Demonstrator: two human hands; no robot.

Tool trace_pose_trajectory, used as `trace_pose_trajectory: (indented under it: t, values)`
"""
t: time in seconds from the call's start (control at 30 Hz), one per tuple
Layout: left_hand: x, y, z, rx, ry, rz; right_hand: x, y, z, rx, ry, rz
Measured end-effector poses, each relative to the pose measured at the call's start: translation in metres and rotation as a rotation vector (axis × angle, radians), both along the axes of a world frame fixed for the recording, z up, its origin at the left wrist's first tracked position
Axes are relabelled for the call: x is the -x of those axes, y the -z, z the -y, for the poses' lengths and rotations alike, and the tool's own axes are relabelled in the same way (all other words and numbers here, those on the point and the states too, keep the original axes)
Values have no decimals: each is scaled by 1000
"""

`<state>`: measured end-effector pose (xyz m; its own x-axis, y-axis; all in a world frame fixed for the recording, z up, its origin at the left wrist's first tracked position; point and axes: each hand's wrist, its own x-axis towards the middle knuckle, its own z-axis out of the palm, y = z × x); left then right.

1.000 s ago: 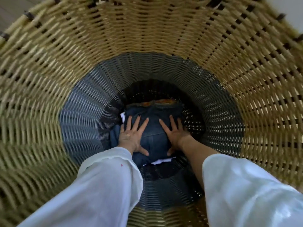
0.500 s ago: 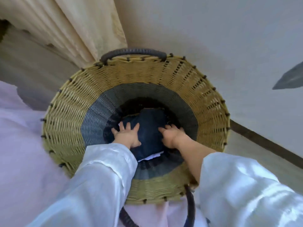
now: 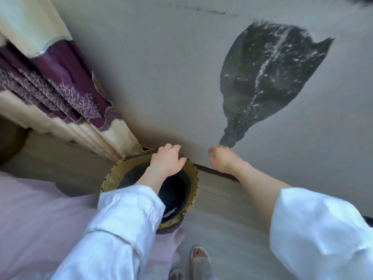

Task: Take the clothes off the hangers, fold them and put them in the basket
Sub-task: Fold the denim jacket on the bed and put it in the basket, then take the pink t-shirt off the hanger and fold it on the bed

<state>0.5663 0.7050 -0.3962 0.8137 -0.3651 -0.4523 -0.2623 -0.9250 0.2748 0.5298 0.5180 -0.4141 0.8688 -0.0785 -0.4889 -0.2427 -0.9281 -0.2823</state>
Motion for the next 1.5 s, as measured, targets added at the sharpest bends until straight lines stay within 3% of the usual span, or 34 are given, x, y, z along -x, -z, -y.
trace_pose_trajectory:
  t: [0.27, 0.73, 1.13, 1.37, 1.5]
  values:
    - [78, -148, 121, 168, 318, 190, 147, -144, 98, 77, 370, 183]
    - [358, -264, 342, 477, 872, 234, 505, -273, 231, 283, 1023, 438]
    - [621, -331, 561, 643, 1090, 289, 769, -349, 395, 377, 1186, 531]
    - [702, -368, 667, 760, 1103, 372, 853, -386, 494, 387, 1232, 630]
    - [735, -388, 730, 921, 1091, 463, 880, -400, 560, 417, 1243, 687]
